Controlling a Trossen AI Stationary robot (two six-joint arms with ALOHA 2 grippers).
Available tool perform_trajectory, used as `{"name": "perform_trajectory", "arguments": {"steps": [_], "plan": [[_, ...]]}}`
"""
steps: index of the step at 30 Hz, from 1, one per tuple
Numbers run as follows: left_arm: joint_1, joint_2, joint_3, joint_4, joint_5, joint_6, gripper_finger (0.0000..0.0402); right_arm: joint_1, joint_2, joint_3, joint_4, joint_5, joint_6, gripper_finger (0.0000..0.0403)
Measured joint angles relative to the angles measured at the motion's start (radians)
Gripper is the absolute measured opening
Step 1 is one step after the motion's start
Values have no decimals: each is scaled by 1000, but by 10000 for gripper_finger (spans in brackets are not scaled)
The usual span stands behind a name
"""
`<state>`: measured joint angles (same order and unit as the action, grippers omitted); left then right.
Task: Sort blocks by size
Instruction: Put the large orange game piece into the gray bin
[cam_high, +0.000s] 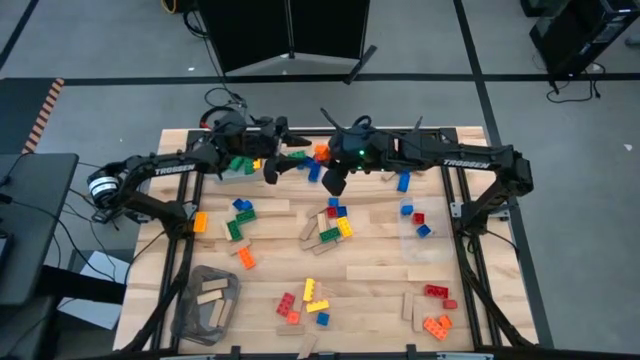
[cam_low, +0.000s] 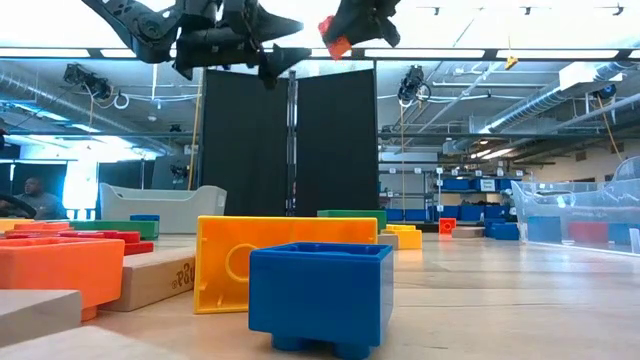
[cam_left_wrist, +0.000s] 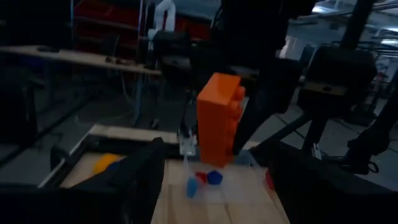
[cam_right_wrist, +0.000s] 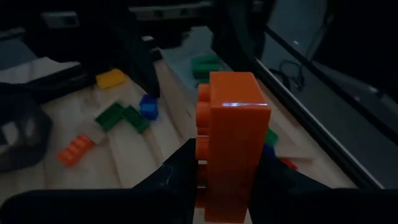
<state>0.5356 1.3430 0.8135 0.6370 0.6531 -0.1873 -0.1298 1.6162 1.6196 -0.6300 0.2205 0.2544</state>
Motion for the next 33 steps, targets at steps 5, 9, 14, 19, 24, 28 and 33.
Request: {"name": "perform_trajectory", "arguments": {"steps": [5,9,14,19,24,28,33], "plan": [[-28,1,0,17,-17,-1,282,5,1,0,114,-58,-58,112],[-43,6,10,56,-39,-54,282,4,1,0,132,-79,-76,112],[-47,6,42,61,-57,-88,282,3,1,0,132,-81,-97,112],[-47,20,55,60,-58,-125,282,3,1,0,152,-81,-111,112],[-54,55,55,124,-53,-165,282,2,1,0,152,-82,-123,112],[-63,60,55,157,-61,-161,282,2,3,0,163,-87,-123,112],[-67,60,55,156,-61,-160,255,2,3,0,160,-88,-124,112]]}}
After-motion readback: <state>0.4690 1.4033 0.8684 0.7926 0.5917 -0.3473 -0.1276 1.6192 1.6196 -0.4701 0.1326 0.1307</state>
